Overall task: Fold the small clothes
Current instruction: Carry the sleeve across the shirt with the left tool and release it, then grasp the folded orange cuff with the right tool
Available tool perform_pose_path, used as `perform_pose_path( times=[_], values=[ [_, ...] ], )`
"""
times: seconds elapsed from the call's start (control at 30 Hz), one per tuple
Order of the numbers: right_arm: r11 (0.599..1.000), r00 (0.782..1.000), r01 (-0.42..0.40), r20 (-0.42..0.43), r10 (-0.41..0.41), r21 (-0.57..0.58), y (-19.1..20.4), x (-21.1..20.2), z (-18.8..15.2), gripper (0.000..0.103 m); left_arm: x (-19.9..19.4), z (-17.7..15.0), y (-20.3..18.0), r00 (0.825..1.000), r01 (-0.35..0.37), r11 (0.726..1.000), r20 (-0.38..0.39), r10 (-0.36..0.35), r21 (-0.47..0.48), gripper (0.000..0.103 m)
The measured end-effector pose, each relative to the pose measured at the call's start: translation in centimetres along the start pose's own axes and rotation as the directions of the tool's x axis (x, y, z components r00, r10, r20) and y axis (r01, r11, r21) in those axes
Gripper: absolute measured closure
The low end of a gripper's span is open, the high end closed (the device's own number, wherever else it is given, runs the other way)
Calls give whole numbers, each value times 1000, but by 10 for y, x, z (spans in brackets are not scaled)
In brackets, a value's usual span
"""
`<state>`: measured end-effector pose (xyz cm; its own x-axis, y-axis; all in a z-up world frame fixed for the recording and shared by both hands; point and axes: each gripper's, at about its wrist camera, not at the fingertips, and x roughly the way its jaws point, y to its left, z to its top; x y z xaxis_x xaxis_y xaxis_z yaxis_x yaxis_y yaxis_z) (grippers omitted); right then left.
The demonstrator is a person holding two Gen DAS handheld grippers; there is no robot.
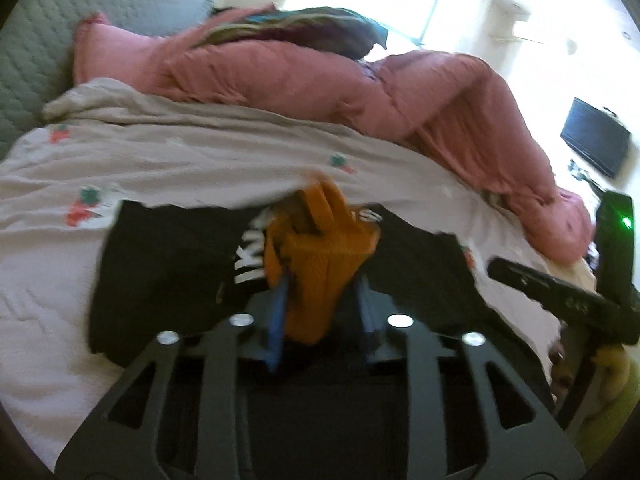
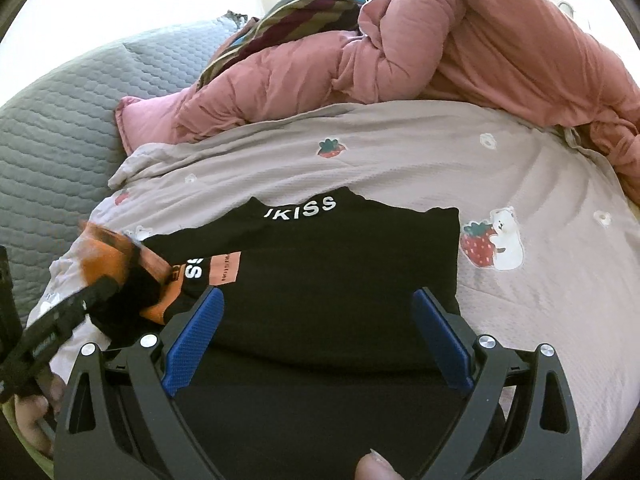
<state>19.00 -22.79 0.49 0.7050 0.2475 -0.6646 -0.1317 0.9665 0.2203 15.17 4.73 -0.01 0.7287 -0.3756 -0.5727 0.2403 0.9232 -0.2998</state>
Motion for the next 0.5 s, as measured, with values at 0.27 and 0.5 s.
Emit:
perform_pose_path(
  times=[0.27, 0.5],
  values=[
    [999, 999, -22, -28, 21, -24, 14, 7, -5, 9, -12, 0, 9, 999, 17, 1000, 46, -16, -25, 50],
    [993, 990, -92, -111, 83, -79, 51, 28, -23, 9, -15, 3, 46, 977, -206, 975, 35, 209, -79, 36]
  ],
)
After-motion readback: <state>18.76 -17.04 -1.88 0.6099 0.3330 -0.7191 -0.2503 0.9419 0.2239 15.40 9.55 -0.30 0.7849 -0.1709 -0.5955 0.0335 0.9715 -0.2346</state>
